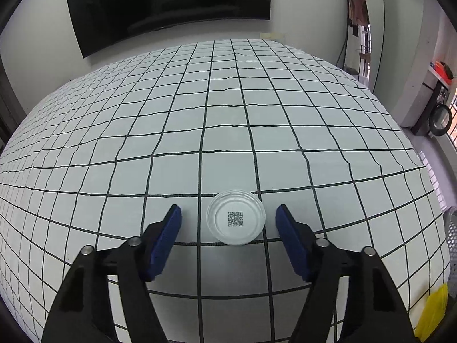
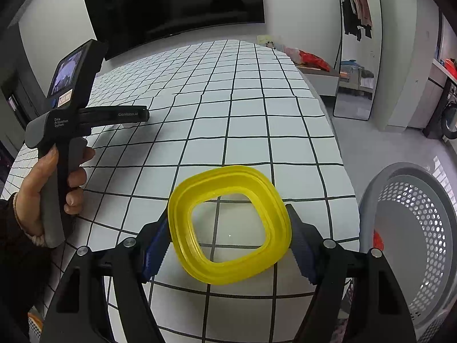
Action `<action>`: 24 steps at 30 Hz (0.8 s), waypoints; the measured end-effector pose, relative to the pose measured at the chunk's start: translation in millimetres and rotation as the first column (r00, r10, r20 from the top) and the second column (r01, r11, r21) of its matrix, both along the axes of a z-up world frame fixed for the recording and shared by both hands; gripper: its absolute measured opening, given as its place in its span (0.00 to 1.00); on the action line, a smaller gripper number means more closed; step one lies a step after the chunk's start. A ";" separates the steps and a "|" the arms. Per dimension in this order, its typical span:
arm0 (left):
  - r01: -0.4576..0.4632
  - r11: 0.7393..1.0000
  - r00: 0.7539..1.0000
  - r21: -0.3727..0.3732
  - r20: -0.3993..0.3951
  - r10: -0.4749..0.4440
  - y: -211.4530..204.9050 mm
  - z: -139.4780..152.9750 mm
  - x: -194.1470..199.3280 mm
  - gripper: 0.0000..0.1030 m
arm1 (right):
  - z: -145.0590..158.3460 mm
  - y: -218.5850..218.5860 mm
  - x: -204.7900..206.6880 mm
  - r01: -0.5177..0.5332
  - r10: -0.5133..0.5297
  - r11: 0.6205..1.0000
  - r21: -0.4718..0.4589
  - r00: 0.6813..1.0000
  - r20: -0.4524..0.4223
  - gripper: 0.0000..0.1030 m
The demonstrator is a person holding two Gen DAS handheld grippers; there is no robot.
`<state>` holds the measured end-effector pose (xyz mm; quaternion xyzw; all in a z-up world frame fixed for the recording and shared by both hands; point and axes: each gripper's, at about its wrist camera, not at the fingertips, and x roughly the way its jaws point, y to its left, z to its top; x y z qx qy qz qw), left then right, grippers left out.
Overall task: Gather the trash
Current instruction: 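Grasp the white bottle cap with the left gripper while the right gripper holds the lid, then carry cap and lid over the basket and open both grippers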
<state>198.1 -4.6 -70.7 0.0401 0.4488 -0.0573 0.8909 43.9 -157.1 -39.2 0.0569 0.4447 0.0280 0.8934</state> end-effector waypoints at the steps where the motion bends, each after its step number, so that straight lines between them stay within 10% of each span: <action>1: 0.009 1.000 1.000 -0.014 -0.001 -0.009 -1.6 0.4 -0.3 0.43 | -0.7 -0.6 0.7 0.000 0.000 1.000 0.001 1.000 0.000 0.70; 24: 0.201 0.979 0.971 -0.030 0.136 -0.195 -84.9 54.9 -132.3 0.38 | 13.0 -64.4 -58.8 0.138 -0.138 0.990 0.010 0.990 0.035 0.70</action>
